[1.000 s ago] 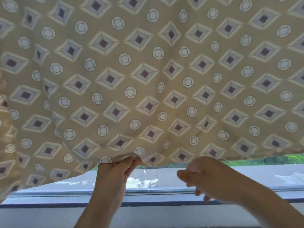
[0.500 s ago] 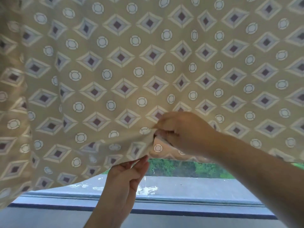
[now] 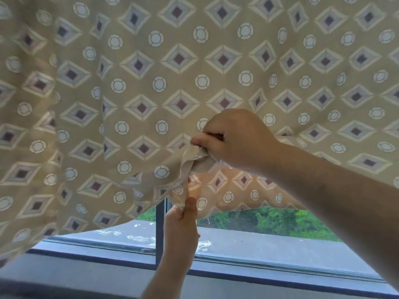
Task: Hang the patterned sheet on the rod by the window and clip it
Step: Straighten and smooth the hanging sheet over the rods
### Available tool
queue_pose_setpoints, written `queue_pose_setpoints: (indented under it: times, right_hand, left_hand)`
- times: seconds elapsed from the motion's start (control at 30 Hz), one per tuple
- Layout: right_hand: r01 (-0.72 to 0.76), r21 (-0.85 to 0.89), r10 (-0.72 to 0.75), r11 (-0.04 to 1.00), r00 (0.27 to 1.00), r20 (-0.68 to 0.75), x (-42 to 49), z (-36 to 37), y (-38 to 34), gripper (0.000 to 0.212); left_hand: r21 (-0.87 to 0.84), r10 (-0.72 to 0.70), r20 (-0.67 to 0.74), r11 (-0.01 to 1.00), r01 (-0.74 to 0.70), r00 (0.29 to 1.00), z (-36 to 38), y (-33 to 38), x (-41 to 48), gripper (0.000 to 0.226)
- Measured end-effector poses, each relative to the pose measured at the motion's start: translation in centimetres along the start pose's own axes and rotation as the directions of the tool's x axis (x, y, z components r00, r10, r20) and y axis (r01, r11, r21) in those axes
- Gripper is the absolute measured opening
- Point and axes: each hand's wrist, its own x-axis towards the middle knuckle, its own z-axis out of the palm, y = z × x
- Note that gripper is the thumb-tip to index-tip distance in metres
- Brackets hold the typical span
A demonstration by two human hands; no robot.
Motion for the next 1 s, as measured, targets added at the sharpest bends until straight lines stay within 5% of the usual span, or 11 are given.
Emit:
queue_pose_setpoints:
  times: [0.33,0.57,0.7,0.77,0.87,0.9,1.0]
  right_hand:
    - [-0.011,0.183,0.002,0.983,0.999,0.053,-0.7,2.0,0.4,0.038]
    - [0.090,0.096,-0.095,0.991,0.994,0.048,-2.1,3.4,1.3,0.045]
    - [0.138,-0.067,-0.140,0.988,0.990,-0.028,-6.0,4.8,2.1,0.042]
    - [0.098,-0.099,-0.105,0.990,0.992,-0.065,-8.0,5.4,2.4,0.041]
    - [0.043,-0.096,-0.052,0.994,0.994,-0.095,-10.1,7.3,2.6,0.045]
    - [0.019,-0.089,-0.029,0.996,0.994,-0.108,-10.3,7.8,2.7,0.046]
    - [-0.026,-0.093,0.017,0.995,0.994,-0.106,-10.8,9.5,2.4,0.048]
  left_hand:
    - [0.015,-0.019,0.031,1.000,0.019,0.999,-0.6,-2.9,-0.1,0.037]
    - [-0.018,-0.165,0.043,0.986,0.166,0.985,-0.4,-4.4,-0.3,0.039]
    - [-0.168,-0.263,0.296,0.932,0.321,0.918,-1.3,-3.5,0.9,0.030]
    - [-0.320,-0.221,0.338,0.887,0.332,0.915,-3.0,-2.7,1.8,0.044]
    - [-0.597,-0.163,0.532,0.624,0.504,0.831,-6.5,-1.0,4.9,0.021]
    - [-0.627,-0.070,0.492,0.663,0.409,0.868,-7.1,-0.9,5.5,0.018]
    - [-0.646,-0.174,0.427,0.628,0.434,0.887,-7.0,1.0,6.3,0.036]
